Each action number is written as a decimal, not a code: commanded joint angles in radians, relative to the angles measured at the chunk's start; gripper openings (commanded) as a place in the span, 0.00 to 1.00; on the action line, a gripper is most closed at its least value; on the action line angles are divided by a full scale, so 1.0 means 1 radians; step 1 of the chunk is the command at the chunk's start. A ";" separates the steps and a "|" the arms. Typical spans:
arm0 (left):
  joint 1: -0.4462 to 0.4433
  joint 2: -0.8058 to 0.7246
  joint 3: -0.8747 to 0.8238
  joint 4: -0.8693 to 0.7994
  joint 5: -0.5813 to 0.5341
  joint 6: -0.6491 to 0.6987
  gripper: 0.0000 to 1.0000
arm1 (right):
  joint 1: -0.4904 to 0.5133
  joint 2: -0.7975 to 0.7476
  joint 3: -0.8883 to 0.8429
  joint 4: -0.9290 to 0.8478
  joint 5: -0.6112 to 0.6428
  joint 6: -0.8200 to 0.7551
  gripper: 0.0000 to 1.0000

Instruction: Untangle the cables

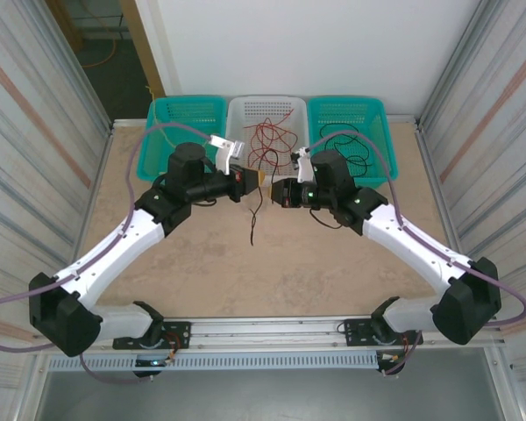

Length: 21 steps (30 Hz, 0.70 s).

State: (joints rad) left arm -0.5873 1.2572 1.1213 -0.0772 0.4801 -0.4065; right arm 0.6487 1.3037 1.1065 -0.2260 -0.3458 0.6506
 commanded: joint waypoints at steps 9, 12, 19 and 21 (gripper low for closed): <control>0.071 -0.080 -0.028 -0.089 0.080 0.049 0.00 | -0.226 -0.118 0.089 -0.144 0.139 -0.098 0.00; 0.075 -0.093 -0.046 -0.099 0.100 0.054 0.00 | -0.290 -0.140 0.120 -0.144 0.107 -0.098 0.00; 0.066 -0.057 -0.047 -0.090 0.187 0.044 0.00 | -0.286 -0.147 0.201 -0.122 0.056 -0.100 0.00; 0.063 -0.041 -0.038 -0.095 0.201 0.045 0.05 | -0.284 -0.143 0.231 -0.122 0.051 -0.102 0.00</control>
State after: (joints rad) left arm -0.5251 1.2064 1.0805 -0.1432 0.6312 -0.3786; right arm 0.3782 1.1805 1.2781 -0.3550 -0.3180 0.5663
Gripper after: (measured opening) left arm 0.065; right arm 0.062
